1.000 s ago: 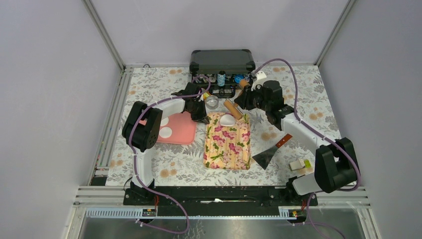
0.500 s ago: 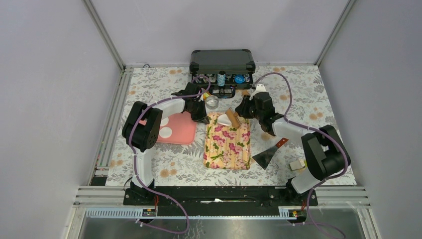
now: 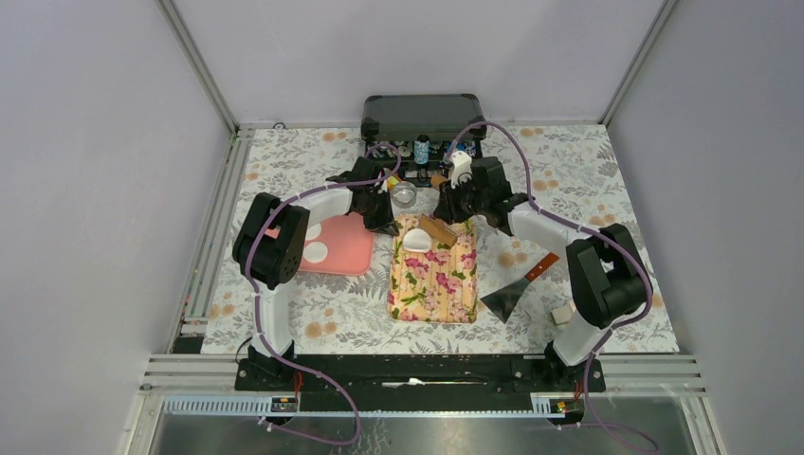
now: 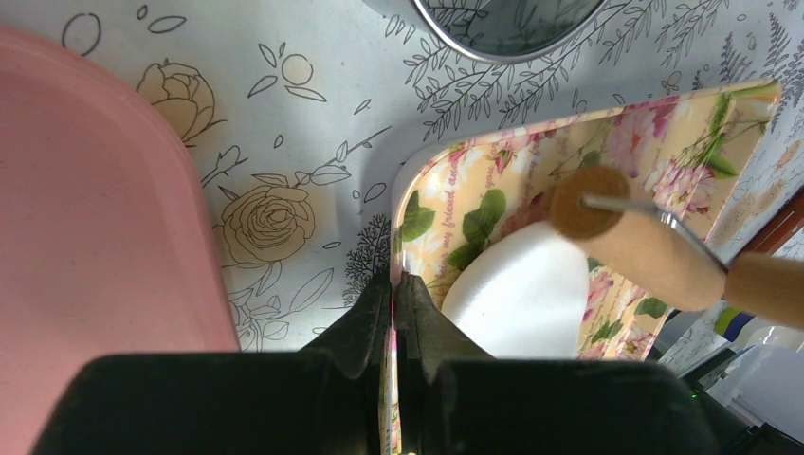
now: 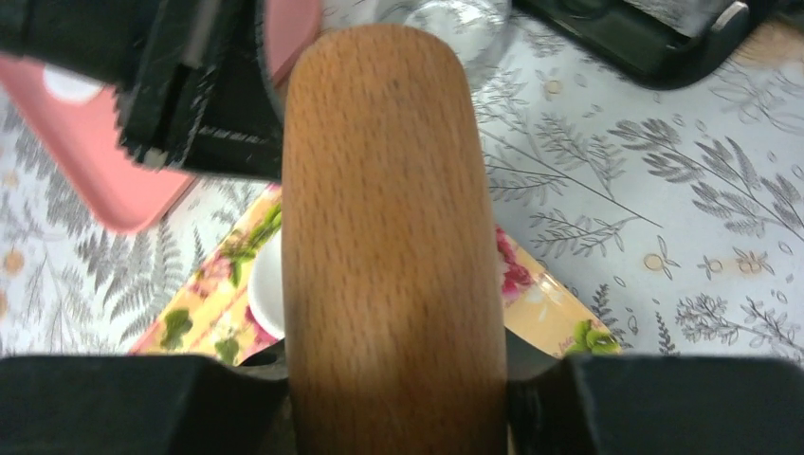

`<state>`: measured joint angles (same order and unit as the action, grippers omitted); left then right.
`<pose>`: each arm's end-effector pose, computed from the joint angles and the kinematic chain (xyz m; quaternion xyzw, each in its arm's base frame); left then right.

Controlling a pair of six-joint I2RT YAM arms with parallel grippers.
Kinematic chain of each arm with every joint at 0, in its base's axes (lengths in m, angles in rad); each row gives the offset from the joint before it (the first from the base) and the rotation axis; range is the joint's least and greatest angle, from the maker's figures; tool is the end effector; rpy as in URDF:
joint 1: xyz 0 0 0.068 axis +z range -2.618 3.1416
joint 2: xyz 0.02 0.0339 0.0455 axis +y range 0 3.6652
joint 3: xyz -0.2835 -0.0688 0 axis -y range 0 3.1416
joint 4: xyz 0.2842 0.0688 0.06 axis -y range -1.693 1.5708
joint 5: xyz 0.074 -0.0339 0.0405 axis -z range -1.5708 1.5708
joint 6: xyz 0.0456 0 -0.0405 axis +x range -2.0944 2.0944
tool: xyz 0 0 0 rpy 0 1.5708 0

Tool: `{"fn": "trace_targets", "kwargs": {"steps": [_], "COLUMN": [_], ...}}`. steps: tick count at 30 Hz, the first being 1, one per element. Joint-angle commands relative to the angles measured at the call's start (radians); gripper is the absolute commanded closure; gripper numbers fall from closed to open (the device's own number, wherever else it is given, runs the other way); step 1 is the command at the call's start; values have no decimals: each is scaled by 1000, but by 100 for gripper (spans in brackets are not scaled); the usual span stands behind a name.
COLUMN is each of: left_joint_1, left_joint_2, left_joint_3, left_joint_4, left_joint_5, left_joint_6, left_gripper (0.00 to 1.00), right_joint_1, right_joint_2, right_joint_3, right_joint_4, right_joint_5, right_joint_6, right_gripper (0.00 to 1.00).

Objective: Roll out the dumpling wrappers from the dough
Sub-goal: Flatten out the dough on the work surface.

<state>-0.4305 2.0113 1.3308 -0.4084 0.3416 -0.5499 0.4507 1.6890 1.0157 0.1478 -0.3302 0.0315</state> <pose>0.4060 -0.2032 0.1341 -0.0166 0.9577 -0.2563 0.1297 0.3665 0.1938 0.2059 -0.2581 0.8189 0.2559 0.4441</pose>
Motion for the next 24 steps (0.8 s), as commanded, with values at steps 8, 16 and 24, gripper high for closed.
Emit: {"fn": "trace_targets", "kwargs": {"steps": [8,16,24], "left_joint_1": [7,7,6], "left_joint_2": [-35,-32,-30], "left_joint_3": [-17,-15,-14], "left_joint_4": [0,2,5], "left_joint_5": [-12,-2,12], "left_joint_6": [1,10,12], "left_gripper": [100,100,100], "right_joint_1": [1,-4,53], "right_joint_2": [-159,-237,-50], "right_joint_3": [61,26,120], "right_joint_4": [-256,40,63], "right_joint_5": [-140,-247,-177], "right_joint_6": [-306,-45,-46], "right_gripper": [100,100,100]}}
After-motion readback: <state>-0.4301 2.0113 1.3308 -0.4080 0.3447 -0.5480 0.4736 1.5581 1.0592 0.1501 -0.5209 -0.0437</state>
